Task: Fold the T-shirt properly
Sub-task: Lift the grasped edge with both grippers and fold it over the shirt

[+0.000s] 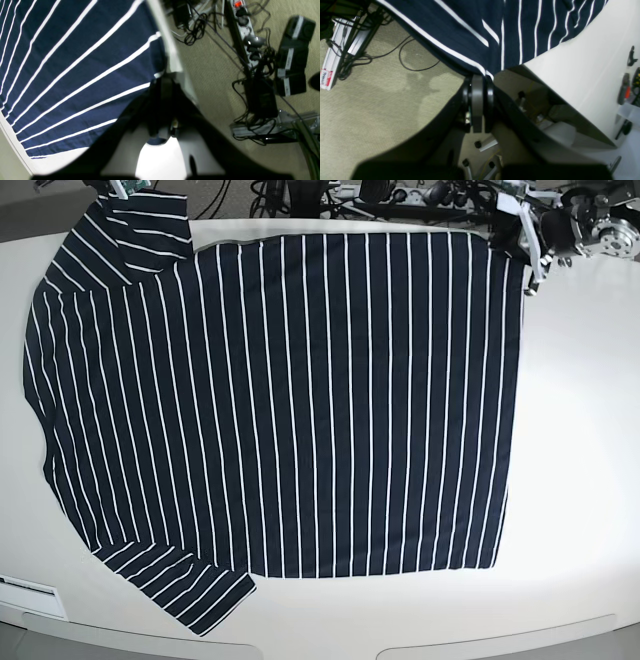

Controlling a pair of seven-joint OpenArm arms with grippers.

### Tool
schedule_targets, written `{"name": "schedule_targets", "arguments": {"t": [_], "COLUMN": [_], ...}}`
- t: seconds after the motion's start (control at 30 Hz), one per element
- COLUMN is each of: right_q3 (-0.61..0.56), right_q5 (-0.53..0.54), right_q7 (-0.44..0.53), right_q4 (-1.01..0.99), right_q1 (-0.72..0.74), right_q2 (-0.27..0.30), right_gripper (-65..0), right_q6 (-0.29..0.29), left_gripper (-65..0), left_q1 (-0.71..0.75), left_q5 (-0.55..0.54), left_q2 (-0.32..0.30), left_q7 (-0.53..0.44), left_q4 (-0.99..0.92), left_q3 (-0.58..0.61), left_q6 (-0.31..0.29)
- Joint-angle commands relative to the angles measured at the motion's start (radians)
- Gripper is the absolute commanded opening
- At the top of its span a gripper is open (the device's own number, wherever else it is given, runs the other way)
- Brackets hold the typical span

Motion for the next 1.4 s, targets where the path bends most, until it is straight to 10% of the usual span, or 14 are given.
{"name": "schedule_targets", "arguments": {"t": [0.0, 0.2, 0.4, 0.77, 1.37], "right_q3": [0.004, 0.005, 0.034, 0.138, 0.135], "right_q5": [-0.021, -0.262, -0.311, 0.011, 0.381], "right_q7": [0.006, 0.087, 0.159, 0.311, 0.442], "right_q4": [0.013, 0.013, 0.013, 0.013, -0.212], "right_q1": [-0.016, -0.016, 0.161, 0.451, 0.866], "right_q2": [0.006, 0.016, 0.154, 0.363, 0.381], "right_gripper": [-65.0, -65.0, -65.0, -65.0, -65.0], "right_q6": [-0.008, -0.136, -0.173, -0.013, 0.324], "left_gripper": [-65.0, -65.0, -65.0, -65.0, -65.0], "left_q1": [0.0, -0.001, -0.003, -0.04, -0.125], "left_q5": [0.005, 0.128, 0.183, 0.106, -0.078], "left_q2": [-0.025, -0.008, 0.037, 0.148, 0.233], "left_q7": [0.019, 0.124, 0.131, 0.119, 0.013], "left_q4": [0.008, 0.008, 0.018, 0.019, 0.016], "left_q3": [-0.001, -0.031, -0.14, -0.372, -0.392], "left_q6": [0.018, 0.272, 0.492, 0.46, 0.27]}}
